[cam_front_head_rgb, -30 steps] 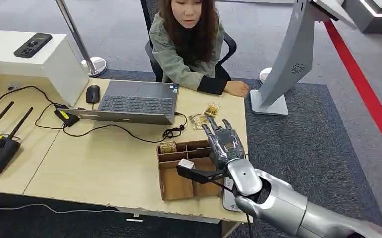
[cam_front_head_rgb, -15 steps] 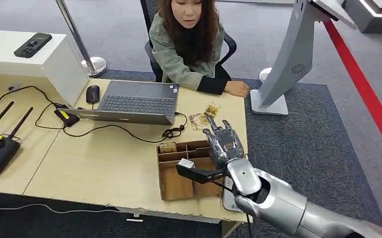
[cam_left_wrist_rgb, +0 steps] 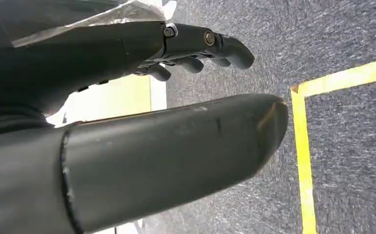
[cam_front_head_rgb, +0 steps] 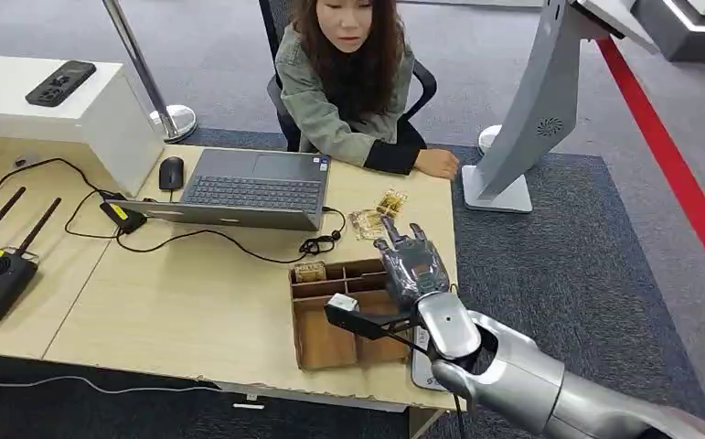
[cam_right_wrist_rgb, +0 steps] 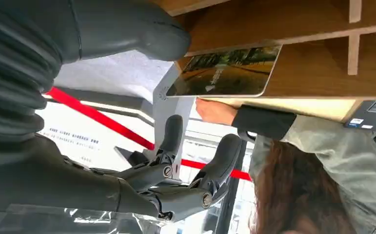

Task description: Pass the card to the sensor for recognition and then transmit it.

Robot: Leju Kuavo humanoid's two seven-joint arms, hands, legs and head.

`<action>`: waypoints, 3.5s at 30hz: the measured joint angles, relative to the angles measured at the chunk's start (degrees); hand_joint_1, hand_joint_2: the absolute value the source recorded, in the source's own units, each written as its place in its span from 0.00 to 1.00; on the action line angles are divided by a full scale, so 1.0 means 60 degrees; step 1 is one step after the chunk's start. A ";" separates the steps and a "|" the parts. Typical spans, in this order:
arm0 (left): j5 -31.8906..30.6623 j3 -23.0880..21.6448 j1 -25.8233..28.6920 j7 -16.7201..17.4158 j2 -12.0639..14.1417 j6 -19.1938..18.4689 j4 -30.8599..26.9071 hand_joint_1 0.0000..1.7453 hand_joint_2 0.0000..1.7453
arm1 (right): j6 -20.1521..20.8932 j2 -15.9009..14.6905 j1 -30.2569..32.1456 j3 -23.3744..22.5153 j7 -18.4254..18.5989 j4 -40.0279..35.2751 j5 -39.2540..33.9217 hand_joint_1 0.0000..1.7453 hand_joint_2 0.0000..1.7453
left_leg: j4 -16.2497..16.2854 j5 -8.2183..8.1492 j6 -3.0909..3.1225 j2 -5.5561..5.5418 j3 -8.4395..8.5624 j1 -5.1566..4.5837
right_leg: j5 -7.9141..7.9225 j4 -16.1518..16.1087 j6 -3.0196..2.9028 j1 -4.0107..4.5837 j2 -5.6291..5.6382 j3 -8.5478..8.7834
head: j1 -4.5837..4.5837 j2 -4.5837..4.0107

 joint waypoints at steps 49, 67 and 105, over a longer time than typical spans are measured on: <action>0.0342 0.0466 0.0012 -0.0157 0.0004 0.0361 0.0000 0.00 0.00 | -0.0135 0.0368 -0.0039 0.0004 -0.0226 0.0375 -0.0299 0.89 1.00 | 0.0000 0.0000 0.0000 -0.0001 -0.0001 0.0000 | 0.0000 0.0000 0.0000 0.0000 0.0000 0.0000 | 0.0000 0.0000; 0.0342 0.0543 0.0013 -0.0156 0.0004 0.0361 0.0000 0.00 0.00 | -0.0135 0.0383 -0.0054 0.0004 -0.0226 0.0379 -0.0310 0.96 1.00 | 0.0000 0.0000 0.0000 -0.0001 0.0000 0.0000 | 0.0000 0.0000 0.0000 0.0000 0.0000 0.0001 | 0.0000 0.0000; 0.0230 0.0710 0.0088 -0.0251 -0.0015 0.0335 -0.0011 0.00 0.00 | -0.2193 -0.1334 -0.1340 -0.2051 0.0736 -0.3611 -0.0769 1.00 1.00 | 0.0001 0.0007 0.0009 -0.0001 -0.0011 -0.0004 | 0.0008 0.0000 0.0006 -0.0003 0.0000 0.0001 | 0.0000 0.0000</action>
